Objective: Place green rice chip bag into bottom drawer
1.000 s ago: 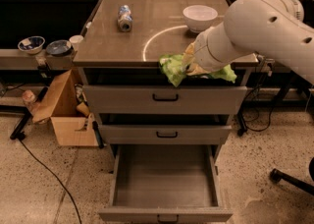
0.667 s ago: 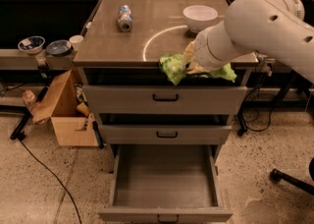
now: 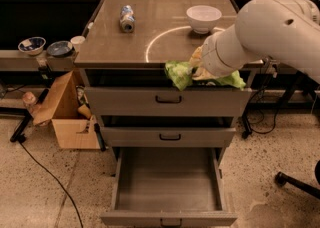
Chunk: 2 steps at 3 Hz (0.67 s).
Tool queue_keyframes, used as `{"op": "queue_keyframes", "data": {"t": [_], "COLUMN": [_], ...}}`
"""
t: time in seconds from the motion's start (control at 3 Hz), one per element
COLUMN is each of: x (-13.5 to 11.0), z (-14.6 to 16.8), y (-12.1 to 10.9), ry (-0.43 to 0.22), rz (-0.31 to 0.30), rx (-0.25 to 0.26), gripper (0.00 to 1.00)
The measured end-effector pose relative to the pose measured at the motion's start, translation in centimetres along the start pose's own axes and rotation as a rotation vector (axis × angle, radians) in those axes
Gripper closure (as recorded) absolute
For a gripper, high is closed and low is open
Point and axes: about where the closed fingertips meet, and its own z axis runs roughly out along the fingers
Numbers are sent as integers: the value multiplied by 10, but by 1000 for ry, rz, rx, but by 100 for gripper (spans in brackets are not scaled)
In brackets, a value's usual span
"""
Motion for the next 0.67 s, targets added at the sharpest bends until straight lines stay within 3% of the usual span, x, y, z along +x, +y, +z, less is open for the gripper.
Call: {"op": "queue_keyframes", "data": {"t": [0.33,0.67], "x": [3,3], "z": [0,4], "y": [33,48], "ry": [17,26], "rz": [53,73], "rx": [-57,-76], "gripper": [100,100]}}
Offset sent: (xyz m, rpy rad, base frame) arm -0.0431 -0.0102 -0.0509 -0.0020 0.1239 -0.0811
